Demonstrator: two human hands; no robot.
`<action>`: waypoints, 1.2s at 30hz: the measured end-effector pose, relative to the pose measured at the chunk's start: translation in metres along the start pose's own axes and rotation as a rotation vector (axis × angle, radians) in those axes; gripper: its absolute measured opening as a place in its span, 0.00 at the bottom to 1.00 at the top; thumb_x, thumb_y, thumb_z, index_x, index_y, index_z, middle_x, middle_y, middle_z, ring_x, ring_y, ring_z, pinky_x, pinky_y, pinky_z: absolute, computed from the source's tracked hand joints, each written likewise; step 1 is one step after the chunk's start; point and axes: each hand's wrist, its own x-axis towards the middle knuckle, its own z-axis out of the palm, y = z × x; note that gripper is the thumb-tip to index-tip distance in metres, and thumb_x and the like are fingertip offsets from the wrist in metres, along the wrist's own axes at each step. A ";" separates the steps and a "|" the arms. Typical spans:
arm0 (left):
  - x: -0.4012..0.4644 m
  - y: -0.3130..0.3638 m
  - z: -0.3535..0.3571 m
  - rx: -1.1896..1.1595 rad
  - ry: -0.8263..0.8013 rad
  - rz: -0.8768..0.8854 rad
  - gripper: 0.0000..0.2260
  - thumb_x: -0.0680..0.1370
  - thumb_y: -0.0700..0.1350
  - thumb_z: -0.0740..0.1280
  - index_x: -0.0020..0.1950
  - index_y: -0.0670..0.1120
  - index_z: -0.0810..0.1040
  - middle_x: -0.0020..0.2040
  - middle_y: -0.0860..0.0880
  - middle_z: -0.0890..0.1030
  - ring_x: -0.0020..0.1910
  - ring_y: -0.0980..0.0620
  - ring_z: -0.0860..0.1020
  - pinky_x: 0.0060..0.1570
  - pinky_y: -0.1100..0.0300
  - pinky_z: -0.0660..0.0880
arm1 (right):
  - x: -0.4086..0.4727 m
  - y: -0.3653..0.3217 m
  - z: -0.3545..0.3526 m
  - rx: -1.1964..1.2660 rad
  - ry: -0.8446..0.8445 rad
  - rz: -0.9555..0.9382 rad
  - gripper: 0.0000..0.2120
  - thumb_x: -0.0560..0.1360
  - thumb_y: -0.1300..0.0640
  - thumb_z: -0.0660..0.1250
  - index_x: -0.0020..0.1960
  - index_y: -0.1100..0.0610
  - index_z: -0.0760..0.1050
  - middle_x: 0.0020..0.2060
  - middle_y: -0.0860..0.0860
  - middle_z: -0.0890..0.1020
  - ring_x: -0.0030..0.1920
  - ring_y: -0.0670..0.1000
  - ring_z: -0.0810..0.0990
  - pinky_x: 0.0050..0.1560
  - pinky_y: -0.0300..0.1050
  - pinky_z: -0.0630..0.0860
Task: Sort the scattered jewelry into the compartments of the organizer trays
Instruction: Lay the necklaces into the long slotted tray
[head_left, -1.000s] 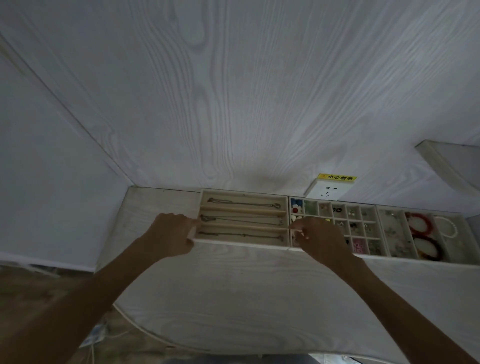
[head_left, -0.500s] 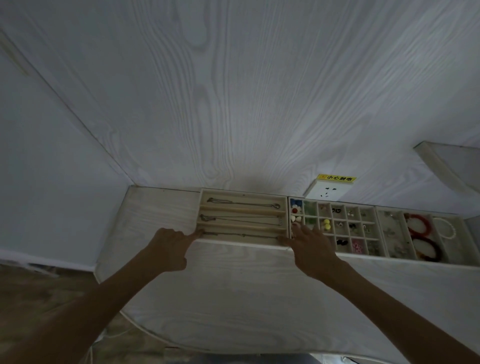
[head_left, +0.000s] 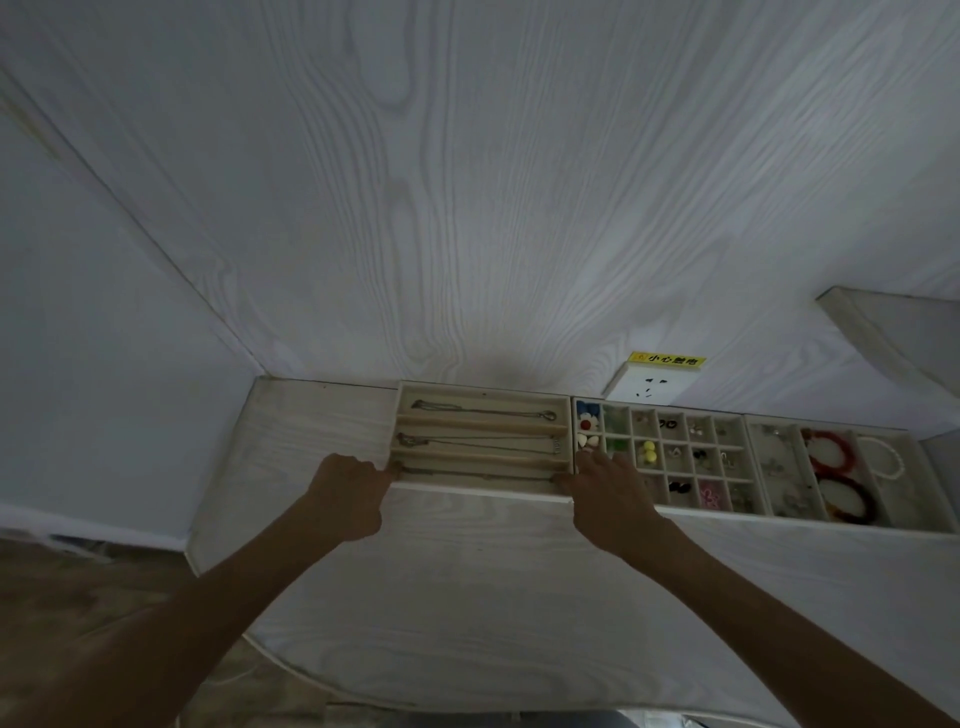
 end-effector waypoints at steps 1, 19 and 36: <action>0.000 0.000 0.001 -0.022 -0.002 -0.007 0.26 0.77 0.46 0.59 0.75 0.49 0.59 0.55 0.47 0.79 0.53 0.47 0.78 0.45 0.61 0.68 | 0.001 0.000 -0.001 0.014 0.006 0.004 0.20 0.76 0.59 0.57 0.67 0.52 0.71 0.63 0.54 0.71 0.65 0.55 0.67 0.62 0.50 0.63; -0.007 0.006 0.006 -0.250 0.138 -0.084 0.25 0.76 0.45 0.60 0.74 0.51 0.62 0.52 0.46 0.80 0.49 0.46 0.79 0.39 0.61 0.63 | 0.027 -0.054 -0.020 0.140 0.127 -0.168 0.24 0.74 0.62 0.57 0.69 0.50 0.69 0.59 0.54 0.73 0.61 0.56 0.70 0.61 0.51 0.62; -0.003 0.003 0.009 -0.204 0.152 -0.132 0.20 0.76 0.45 0.60 0.69 0.48 0.70 0.53 0.45 0.80 0.50 0.45 0.79 0.41 0.62 0.63 | 0.027 -0.029 -0.008 0.286 0.160 -0.055 0.21 0.75 0.61 0.57 0.66 0.48 0.73 0.56 0.52 0.77 0.60 0.53 0.73 0.61 0.48 0.65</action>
